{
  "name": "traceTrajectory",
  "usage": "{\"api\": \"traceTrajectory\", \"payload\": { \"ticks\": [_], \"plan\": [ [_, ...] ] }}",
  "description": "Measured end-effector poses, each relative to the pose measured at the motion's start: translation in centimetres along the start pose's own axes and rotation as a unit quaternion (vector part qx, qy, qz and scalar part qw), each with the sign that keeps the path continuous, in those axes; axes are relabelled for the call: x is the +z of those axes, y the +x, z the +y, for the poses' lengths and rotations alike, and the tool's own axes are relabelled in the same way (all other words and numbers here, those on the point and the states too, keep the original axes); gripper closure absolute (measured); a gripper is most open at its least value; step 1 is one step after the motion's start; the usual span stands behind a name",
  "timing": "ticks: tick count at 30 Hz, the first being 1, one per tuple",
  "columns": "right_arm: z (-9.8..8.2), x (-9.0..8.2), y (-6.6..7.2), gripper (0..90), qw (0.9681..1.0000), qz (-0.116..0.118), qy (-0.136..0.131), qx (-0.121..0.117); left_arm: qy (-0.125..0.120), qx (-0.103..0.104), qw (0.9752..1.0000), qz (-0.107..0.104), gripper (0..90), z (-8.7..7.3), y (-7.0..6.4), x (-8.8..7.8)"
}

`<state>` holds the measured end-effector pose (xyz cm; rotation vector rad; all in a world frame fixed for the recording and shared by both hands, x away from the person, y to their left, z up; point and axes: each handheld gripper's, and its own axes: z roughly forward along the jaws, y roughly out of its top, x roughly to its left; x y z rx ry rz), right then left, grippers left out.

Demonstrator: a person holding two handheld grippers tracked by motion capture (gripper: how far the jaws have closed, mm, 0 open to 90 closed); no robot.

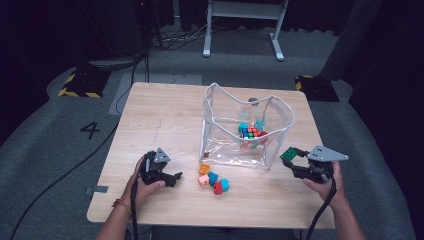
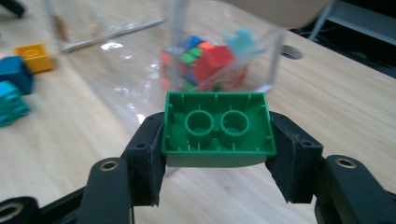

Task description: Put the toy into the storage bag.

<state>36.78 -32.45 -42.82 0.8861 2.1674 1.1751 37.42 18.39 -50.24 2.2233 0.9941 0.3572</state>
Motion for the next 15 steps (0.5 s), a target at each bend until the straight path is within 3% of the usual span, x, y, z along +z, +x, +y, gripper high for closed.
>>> {"api": "traceTrajectory", "payload": {
  "ticks": [5, 15],
  "plan": [
    [1.0, -0.2, -2.2, 43.6, 0.9995, -0.03, 0.007, 0.001, 0.002, 0.003, 1.0, -0.005, 9.4, 0.1, 0.1, 0.0],
    [3.9, 0.5, -6.2, 43.6, 0.9971, -0.064, -0.013, 0.04, 0.001, 0.001, 1.0, -0.005, 9.2, 0.0, 0.0, 0.1]
  ]
}}
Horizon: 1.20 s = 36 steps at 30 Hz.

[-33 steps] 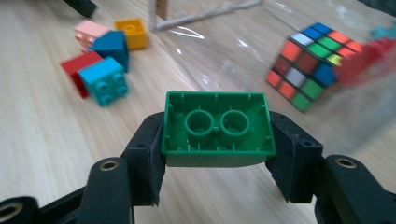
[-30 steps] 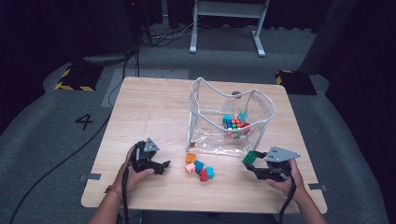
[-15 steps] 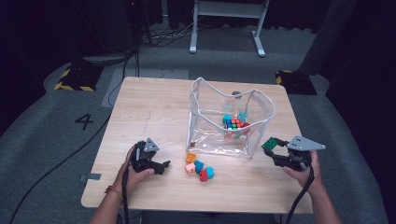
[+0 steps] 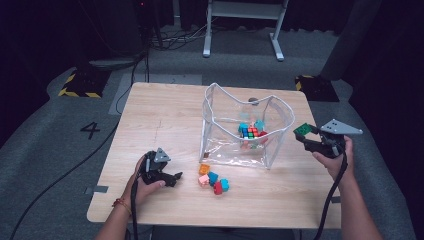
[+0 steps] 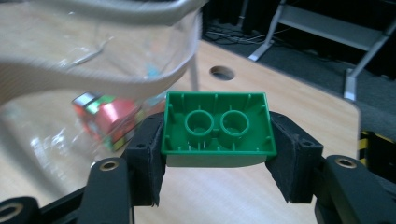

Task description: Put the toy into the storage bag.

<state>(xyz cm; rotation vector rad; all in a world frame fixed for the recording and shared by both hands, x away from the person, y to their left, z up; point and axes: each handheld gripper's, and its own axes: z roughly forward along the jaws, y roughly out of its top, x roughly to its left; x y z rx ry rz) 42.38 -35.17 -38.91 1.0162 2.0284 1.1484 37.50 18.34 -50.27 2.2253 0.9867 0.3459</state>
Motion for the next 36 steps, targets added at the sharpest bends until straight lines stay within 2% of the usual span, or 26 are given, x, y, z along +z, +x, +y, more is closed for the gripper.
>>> {"api": "traceTrajectory", "payload": {
  "ticks": [3, 6, 10, 17, 22, 26, 28, 30, 33, 36],
  "plan": [
    [1.2, 0.3, -0.8, 43.6, 0.9999, -0.002, -0.008, 0.014, 0.0, 0.0, 1.0, -0.001, 9.2, 0.0, 0.0, 0.0],
    [2.7, 0.5, -1.1, 43.6, 0.9998, -0.015, -0.008, 0.007, 0.001, 0.0, 1.0, -0.001, 9.2, 0.0, 0.0, 0.0],
    [4.7, 0.5, -1.6, 43.6, 0.9997, -0.011, -0.021, 0.01, 0.0, 0.0, 1.0, -0.001, 9.2, 0.0, 0.0, 0.0],
    [7.9, 0.7, -1.7, 43.6, 0.9995, -0.014, -0.029, -0.006, 0.001, 0.0, 1.0, 0.0, 9.2, 0.0, 0.0, 0.0],
    [9.8, 1.2, -0.8, 43.6, 0.9991, -0.006, -0.034, -0.027, 0.0, 0.0, 1.0, 0.001, 9.2, 0.0, 0.0, 0.0],
    [11.1, 1.6, 0.3, 43.6, 0.9985, 0.02, -0.039, -0.033, 0.0, 0.0, 1.0, 0.0, 9.2, 0.0, 0.0, 0.0],
    [11.6, 1.8, 1.1, 43.6, 0.9972, 0.045, -0.041, -0.044, 0.001, 0.0, 1.0, 0.001, 9.2, 0.0, 0.0, 0.0],
    [12.0, 2.0, 2.0, 43.5, 0.9952, 0.071, -0.042, -0.053, 0.001, 0.0, 1.0, 0.0, 9.2, 0.0, 0.0, 0.0],
    [12.5, 2.5, 3.1, 43.5, 0.9902, 0.112, -0.045, -0.071, 0.0, 0.0, 1.0, 0.001, 9.2, 0.0, 0.0, 0.0],
    [12.7, 3.0, 4.0, 43.5, 0.9872, 0.128, -0.04, -0.086, 0.0, 0.0, 1.0, 0.0, 9.2, 0.0, 0.0, 0.0]
  ]
}}
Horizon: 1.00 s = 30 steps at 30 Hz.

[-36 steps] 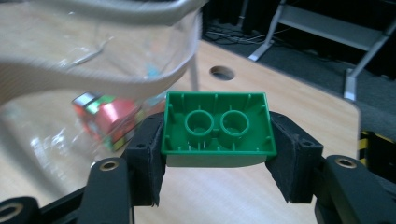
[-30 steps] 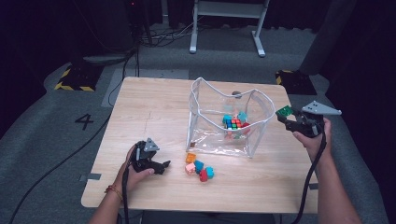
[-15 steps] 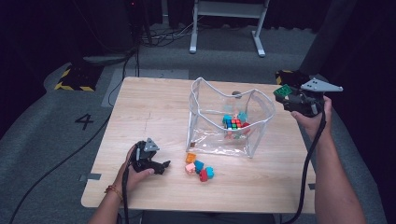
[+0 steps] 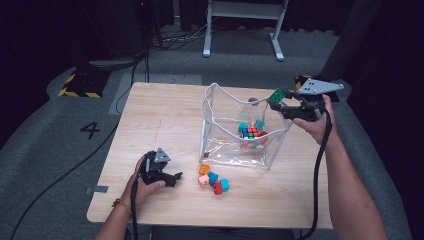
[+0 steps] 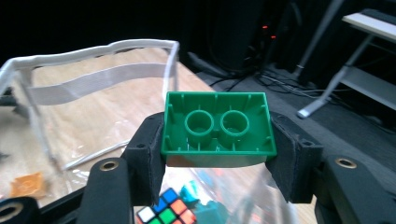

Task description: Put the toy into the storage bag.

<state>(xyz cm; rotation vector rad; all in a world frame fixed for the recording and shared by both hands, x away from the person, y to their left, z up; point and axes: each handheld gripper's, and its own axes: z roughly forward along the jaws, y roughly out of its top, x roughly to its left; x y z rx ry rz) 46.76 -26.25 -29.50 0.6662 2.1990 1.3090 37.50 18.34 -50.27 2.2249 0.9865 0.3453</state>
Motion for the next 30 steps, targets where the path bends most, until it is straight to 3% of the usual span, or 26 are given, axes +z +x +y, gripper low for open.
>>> {"api": "traceTrajectory", "payload": {
  "ticks": [5, 8, 11, 17, 22, 24, 29, 30],
  "plan": [
    [0.3, 1.2, 0.5, 43.5, 0.9992, 0.033, 0.015, -0.017, 0.001, 0.0, 1.0, 0.001, 9.2, 0.0, 0.0, 0.0],
    [0.3, 1.9, 0.7, 43.5, 0.9971, 0.059, 0.035, -0.031, 0.0, 0.0, 1.0, 0.001, 9.2, 0.0, 0.0, 0.0],
    [0.2, 2.8, 0.6, 43.5, 0.993, 0.072, 0.073, -0.058, 0.0, 0.0, 1.0, 0.001, 9.2, 0.0, 0.0, 0.0],
    [0.0, 4.3, 0.0, 43.5, 0.9819, 0.1, 0.145, -0.07, 0.001, 0.0, 1.0, 0.001, 9.2, 0.0, 0.0, 0.0],
    [-0.4, 5.2, -0.9, 43.5, 0.9735, 0.104, 0.193, -0.065, 0.0, 0.0, 1.0, 0.001, 9.2, 0.0, 0.0, 0.0],
    [-0.6, 5.4, -1.2, 43.5, 0.9695, 0.099, 0.212, -0.072, 0.0, 0.0, 1.0, 0.001, 9.2, 0.0, 0.0, 0.0],
    [-1.5, 5.5, -2.4, 43.5, 0.9612, 0.075, 0.257, -0.064, 0.001, 0.0, 1.0, 0.0, 9.2, 0.0, 0.0, 0.0],
    [-1.7, 5.6, -2.5, 43.5, 0.9607, 0.071, 0.26, -0.064, 0.001, 0.0, 1.0, 0.0, 9.2, 0.0, 0.0, 0.0]
  ]
}}
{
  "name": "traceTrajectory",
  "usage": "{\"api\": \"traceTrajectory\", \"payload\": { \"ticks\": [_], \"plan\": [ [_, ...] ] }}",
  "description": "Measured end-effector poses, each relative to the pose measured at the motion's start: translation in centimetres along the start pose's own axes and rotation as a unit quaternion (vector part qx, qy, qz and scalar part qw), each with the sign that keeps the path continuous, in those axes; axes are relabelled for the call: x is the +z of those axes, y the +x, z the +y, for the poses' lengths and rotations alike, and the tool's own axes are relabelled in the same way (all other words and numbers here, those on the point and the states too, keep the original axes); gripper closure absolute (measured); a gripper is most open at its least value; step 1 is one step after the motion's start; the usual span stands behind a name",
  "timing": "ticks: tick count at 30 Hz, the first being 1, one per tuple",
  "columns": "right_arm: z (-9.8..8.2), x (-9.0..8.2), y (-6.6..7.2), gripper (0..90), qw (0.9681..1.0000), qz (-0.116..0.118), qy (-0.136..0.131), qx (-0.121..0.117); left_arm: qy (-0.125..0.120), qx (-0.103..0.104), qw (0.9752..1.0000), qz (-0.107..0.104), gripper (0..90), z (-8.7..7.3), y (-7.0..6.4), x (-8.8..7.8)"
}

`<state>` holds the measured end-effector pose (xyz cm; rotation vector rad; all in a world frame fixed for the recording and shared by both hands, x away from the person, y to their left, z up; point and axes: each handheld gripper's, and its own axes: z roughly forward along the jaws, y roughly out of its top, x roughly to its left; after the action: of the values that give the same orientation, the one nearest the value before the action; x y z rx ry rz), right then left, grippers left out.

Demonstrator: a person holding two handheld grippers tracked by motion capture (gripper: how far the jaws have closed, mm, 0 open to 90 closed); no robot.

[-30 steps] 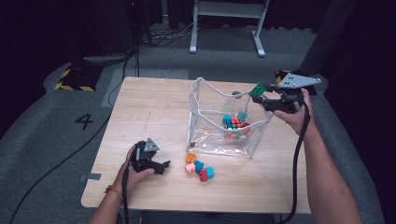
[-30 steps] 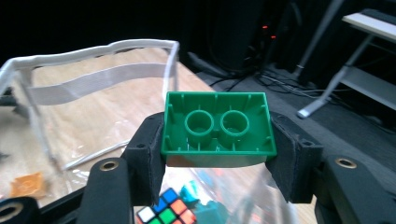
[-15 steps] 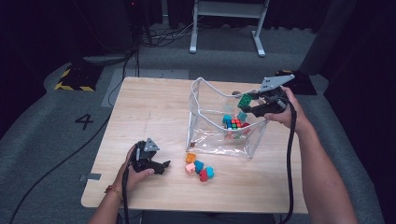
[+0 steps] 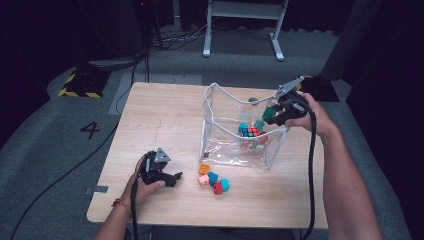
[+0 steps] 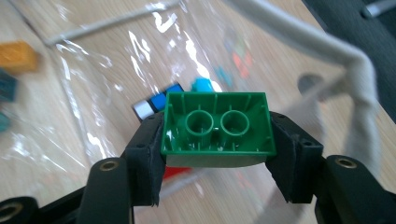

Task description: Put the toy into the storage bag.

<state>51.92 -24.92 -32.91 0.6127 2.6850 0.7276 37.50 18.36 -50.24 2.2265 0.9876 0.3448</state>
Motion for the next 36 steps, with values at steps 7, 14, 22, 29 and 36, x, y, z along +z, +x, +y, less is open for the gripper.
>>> {"api": "traceTrajectory", "payload": {
  "ticks": [7, 14, 22, 29, 36],
  "plan": [
    [0.5, 0.0, 0.4, 43.4, 0.999, -0.022, 0.031, -0.022, 0.0, 0.0, 1.0, 0.0, 9.2, 0.0, 0.0, 0.0],
    [0.4, -0.1, 0.4, 41.9, 0.9997, -0.021, 0.007, -0.011, -0.001, 0.0, 1.0, 0.0, 9.2, 0.0, 0.0, 0.0],
    [-0.6, -1.5, 0.8, 36.9, 0.9962, -0.018, -0.076, 0.039, 0.0, 0.0, 1.0, 0.0, 9.2, 0.0, 0.0, 0.0],
    [-2.8, -4.4, 1.8, 30.3, 0.9806, -0.041, -0.173, 0.082, -0.001, 0.001, 1.0, 0.001, 9.2, 0.0, 0.0, 0.0],
    [-5.0, -7.9, 4.6, 24.8, 0.9666, -0.078, -0.227, 0.089, 0.0, 0.0, 1.0, 0.001, 9.2, 0.0, 0.0, 0.0]
  ]
}}
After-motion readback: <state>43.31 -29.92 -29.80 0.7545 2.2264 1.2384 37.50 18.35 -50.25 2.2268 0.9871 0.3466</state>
